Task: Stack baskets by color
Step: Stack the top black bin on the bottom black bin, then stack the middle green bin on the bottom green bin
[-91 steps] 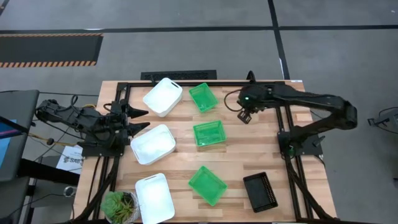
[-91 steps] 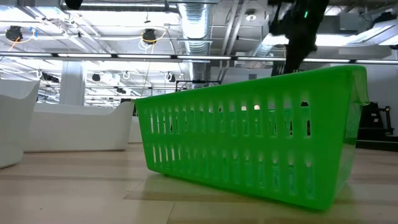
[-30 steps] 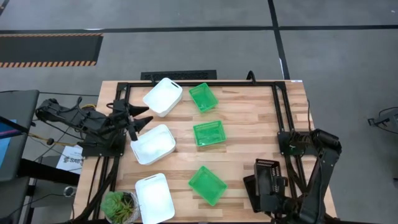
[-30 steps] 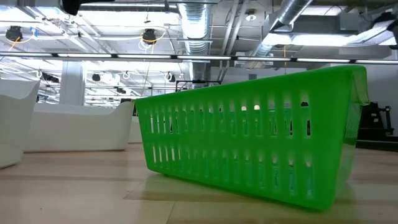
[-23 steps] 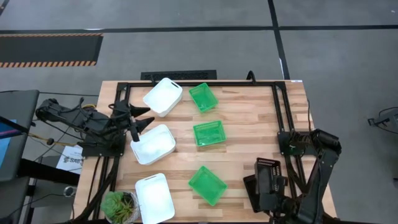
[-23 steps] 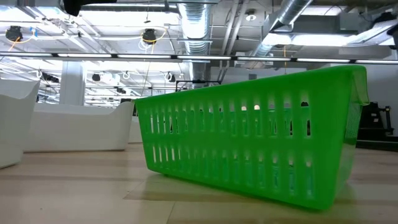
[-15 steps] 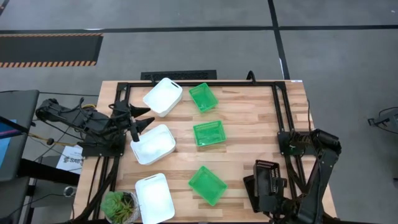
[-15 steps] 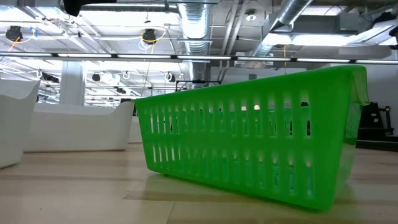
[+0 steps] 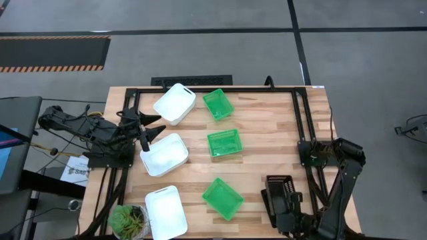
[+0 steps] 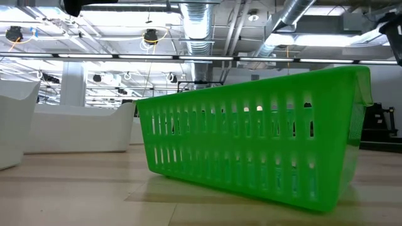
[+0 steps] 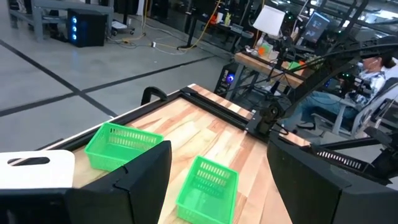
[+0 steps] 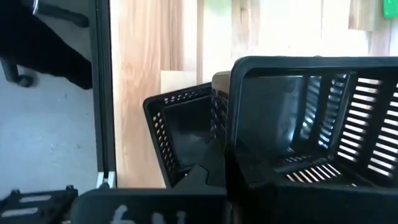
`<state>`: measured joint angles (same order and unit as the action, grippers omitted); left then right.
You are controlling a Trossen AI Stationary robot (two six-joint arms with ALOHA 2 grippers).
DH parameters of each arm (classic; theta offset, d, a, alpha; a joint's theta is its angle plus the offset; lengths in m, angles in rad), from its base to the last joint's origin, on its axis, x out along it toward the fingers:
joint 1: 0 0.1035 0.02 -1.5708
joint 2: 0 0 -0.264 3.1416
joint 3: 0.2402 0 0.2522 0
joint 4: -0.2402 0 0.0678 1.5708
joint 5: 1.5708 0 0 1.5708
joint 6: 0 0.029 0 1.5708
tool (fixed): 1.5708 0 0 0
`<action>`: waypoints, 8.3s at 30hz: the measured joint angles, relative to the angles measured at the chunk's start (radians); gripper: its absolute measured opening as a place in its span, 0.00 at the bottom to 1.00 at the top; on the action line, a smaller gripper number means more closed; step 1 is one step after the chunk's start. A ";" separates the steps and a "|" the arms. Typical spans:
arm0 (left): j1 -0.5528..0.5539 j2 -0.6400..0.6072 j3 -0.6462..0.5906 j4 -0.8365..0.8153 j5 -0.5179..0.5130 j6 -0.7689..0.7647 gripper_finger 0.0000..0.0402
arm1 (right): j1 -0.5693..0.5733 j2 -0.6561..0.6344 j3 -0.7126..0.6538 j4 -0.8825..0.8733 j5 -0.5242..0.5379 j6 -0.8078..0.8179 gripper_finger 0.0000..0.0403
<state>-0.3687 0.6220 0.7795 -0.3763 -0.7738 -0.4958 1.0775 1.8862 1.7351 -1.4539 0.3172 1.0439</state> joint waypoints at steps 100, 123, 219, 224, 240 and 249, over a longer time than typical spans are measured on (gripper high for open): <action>0.000 0.000 0.000 0.049 -0.032 -0.092 0.63 | 0.055 0.070 0.061 0.168 -0.028 0.028 0.04; 0.000 -0.002 0.001 0.117 0.179 -0.058 0.63 | -0.096 0.057 0.105 0.139 0.082 -0.049 0.06; 0.000 -0.127 0.075 -0.089 0.294 0.054 0.63 | -0.478 0.408 0.617 0.158 -0.082 0.219 0.01; 0.000 -0.127 0.075 -0.085 0.289 0.055 0.63 | -0.479 0.408 0.615 0.142 -0.057 0.194 0.01; 0.000 -0.127 0.075 -0.086 0.266 0.065 0.63 | -0.484 0.409 0.615 0.128 -0.053 0.168 0.01; 0.000 -0.127 0.075 -0.091 0.266 0.066 0.63 | -0.484 0.409 0.615 0.156 -0.053 0.169 0.01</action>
<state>-0.3688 0.4946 0.8547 -0.4673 -0.5079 -0.4301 0.5931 2.2955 2.3501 -1.2977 0.2642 1.2129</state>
